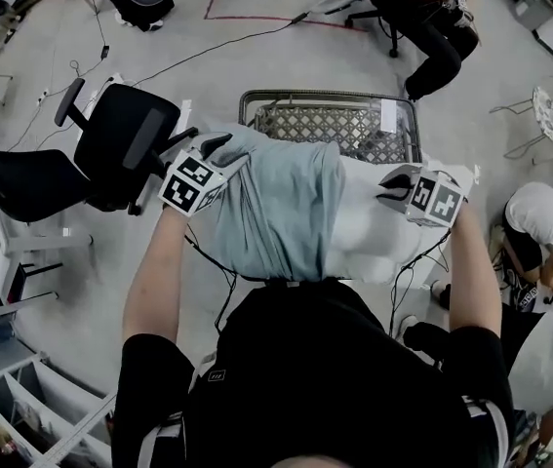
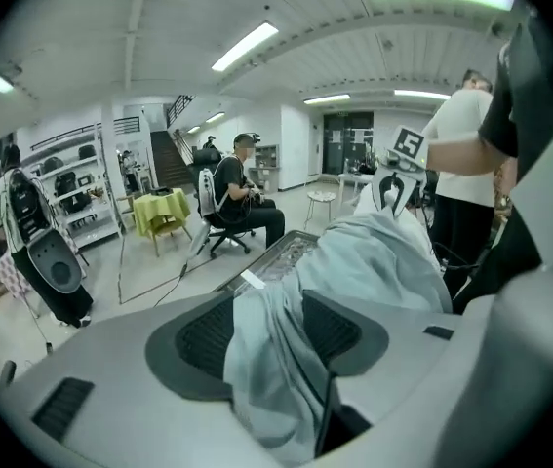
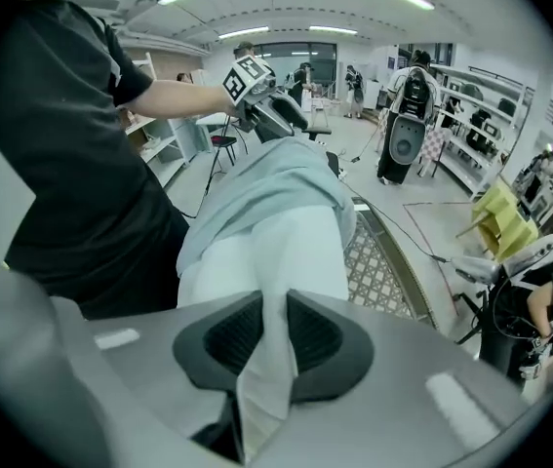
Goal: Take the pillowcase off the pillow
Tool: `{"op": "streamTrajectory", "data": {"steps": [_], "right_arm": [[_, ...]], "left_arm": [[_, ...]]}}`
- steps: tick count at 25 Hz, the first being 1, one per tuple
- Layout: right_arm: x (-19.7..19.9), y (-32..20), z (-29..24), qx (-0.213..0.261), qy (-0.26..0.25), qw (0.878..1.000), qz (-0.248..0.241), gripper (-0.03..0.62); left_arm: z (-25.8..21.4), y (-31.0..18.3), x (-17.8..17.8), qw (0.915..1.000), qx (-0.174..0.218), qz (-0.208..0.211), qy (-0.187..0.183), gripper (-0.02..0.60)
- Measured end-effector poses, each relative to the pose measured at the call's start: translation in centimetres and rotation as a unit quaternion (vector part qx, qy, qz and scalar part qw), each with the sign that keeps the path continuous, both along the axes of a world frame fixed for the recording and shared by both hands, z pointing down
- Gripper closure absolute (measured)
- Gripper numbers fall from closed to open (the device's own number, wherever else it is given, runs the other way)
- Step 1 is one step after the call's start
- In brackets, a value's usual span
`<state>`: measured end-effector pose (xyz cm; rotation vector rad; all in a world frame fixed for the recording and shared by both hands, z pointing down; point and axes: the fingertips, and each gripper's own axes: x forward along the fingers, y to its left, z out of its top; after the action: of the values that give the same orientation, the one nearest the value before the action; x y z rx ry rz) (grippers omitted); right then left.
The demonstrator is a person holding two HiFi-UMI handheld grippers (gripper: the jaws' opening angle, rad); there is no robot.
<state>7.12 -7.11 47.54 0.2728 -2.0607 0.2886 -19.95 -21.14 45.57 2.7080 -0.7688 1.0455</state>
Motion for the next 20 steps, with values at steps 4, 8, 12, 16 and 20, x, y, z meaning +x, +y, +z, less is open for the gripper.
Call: {"op": "streamTrajectory", "data": {"steps": [4, 8, 12, 16, 20], "right_arm": [[0.4, 1.6, -0.6, 0.005, -0.015, 1.0, 0.012, 0.513], [1.2, 2.7, -0.6, 0.007, -0.017, 1.0, 0.014, 0.513], [1.3, 3.4, -0.7, 0.012, -0.019, 1.0, 0.016, 0.514], [1.2, 4.1, -0.7, 0.005, 0.002, 1.0, 0.022, 0.514], [1.3, 4.8, -1.0, 0.004, 0.014, 0.999, 0.034, 0.516]], "left_arm": [[-1.3, 0.3, 0.1, 0.9988, -0.015, 0.031, 0.034, 0.336], [-1.9, 1.2, -1.3, 0.9974, -0.006, 0.071, -0.006, 0.339], [0.5, 1.5, -2.7, 0.9773, 0.031, 0.139, -0.157, 0.337], [1.4, 0.9, -3.2, 0.9362, 0.096, 0.208, -0.267, 0.337], [2.0, 0.2, -2.7, 0.9157, 0.116, 0.25, -0.293, 0.339]]}}
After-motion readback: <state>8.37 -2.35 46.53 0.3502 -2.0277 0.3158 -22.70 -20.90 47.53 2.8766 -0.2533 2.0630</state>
